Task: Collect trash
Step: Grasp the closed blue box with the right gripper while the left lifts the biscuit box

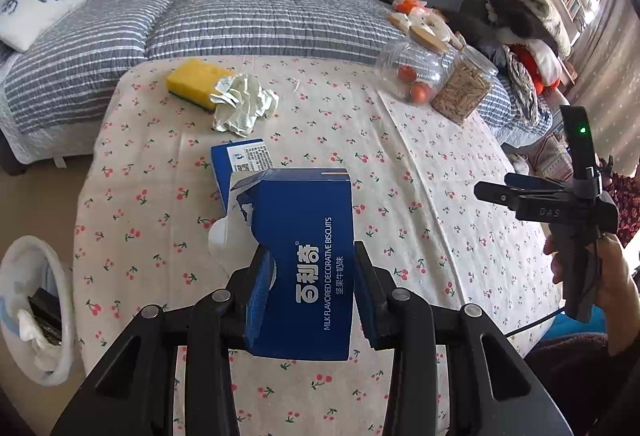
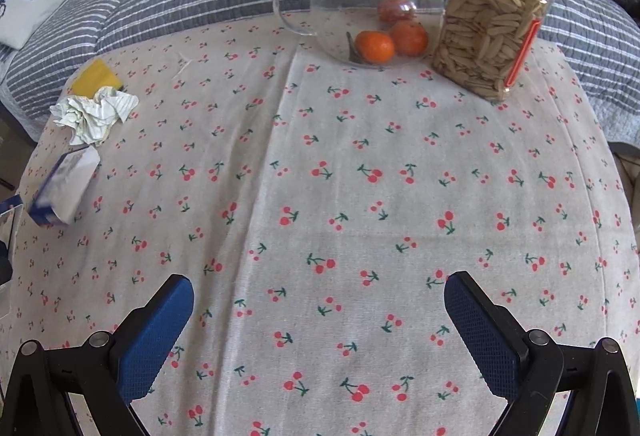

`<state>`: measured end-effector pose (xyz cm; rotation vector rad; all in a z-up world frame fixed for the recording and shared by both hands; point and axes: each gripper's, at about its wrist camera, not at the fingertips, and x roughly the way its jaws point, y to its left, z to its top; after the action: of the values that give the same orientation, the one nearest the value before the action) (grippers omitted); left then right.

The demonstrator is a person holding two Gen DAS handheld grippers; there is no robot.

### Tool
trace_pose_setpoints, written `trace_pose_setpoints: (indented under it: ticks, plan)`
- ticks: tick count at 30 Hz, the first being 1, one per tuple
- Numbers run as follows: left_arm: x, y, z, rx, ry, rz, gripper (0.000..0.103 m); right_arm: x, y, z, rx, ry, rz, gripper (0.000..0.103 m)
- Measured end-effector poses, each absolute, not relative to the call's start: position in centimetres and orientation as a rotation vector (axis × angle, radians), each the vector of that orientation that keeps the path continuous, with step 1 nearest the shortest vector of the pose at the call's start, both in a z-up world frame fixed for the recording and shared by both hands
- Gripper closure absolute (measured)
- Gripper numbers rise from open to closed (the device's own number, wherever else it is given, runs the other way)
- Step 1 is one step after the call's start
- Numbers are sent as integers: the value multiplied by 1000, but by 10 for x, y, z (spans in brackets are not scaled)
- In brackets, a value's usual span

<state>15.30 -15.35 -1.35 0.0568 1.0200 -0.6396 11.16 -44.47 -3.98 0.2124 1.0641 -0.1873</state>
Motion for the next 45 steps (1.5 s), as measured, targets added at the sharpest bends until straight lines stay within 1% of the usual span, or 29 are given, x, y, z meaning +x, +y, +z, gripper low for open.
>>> trace_pose_setpoints:
  ticks: [8, 19, 28, 32, 37, 39, 42, 45]
  plan:
    - [151, -105, 4, -3, 979, -567, 62, 127, -410, -46, 181, 1084, -153, 0]
    - [170, -28, -4, -66, 995, -373, 62, 169, -335, -54, 143, 1092, -31, 0]
    - [179, 27, -18, -80, 1018, -257, 62, 213, -258, -74, 196, 1116, 95, 0]
    - [177, 44, -18, -107, 1020, -235, 62, 230, -230, -85, 169, 1116, 103, 0]
    - [173, 57, -20, -110, 1022, -216, 62, 240, -218, -100, 145, 1084, 48, 0]
    - [173, 61, -21, -110, 1024, -208, 62, 242, -218, -105, 155, 1080, 41, 2]
    - [172, 69, -22, -114, 1027, -195, 62, 244, -214, -108, 137, 1070, 26, 8]
    - [171, 72, -24, -116, 1029, -184, 62, 244, -211, -108, 127, 1065, 31, 20]
